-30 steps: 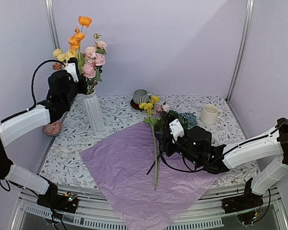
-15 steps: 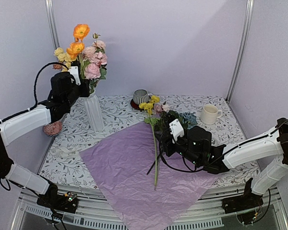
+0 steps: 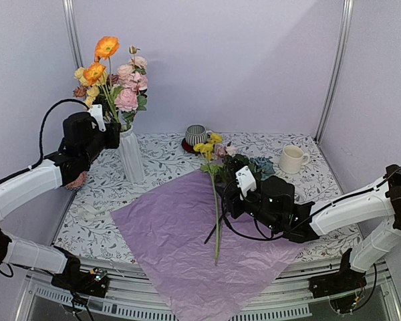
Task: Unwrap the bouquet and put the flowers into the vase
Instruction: Place the fake flower in the vase, then adjust the fake flower in the vase.
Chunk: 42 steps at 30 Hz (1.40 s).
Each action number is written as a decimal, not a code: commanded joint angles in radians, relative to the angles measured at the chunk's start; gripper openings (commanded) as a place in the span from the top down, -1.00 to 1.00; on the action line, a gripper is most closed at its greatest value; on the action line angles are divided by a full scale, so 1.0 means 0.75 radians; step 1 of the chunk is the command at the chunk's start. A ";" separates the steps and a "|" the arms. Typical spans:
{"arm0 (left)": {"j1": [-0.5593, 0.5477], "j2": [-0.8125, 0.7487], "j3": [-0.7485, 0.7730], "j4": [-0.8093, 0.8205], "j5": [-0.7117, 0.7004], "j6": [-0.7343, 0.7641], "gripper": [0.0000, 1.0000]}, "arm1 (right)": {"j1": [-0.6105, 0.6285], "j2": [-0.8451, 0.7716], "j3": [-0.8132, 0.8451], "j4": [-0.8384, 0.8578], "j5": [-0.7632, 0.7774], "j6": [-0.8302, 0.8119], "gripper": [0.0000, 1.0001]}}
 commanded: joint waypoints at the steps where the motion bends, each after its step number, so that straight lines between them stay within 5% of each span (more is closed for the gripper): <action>1: 0.015 -0.090 -0.046 0.016 0.050 -0.025 0.12 | -0.006 0.018 0.028 -0.010 -0.003 -0.007 0.13; 7: 0.016 -0.261 -0.123 0.055 0.111 -0.012 0.00 | -0.005 0.022 0.030 -0.010 -0.003 -0.009 0.13; 12: 0.030 -0.409 -0.245 0.321 0.238 0.093 -0.12 | -0.005 0.032 0.036 -0.012 -0.010 -0.009 0.13; 21: 0.127 -0.279 -0.149 0.466 0.415 0.148 -0.32 | -0.005 0.032 0.036 -0.013 -0.001 -0.010 0.13; 28: 0.155 -0.197 -0.083 0.528 0.424 0.167 -0.08 | -0.006 0.032 0.036 -0.014 0.001 -0.015 0.13; 42: 0.183 -0.102 0.026 0.558 0.419 0.182 0.06 | -0.006 0.042 0.039 -0.014 0.003 -0.013 0.13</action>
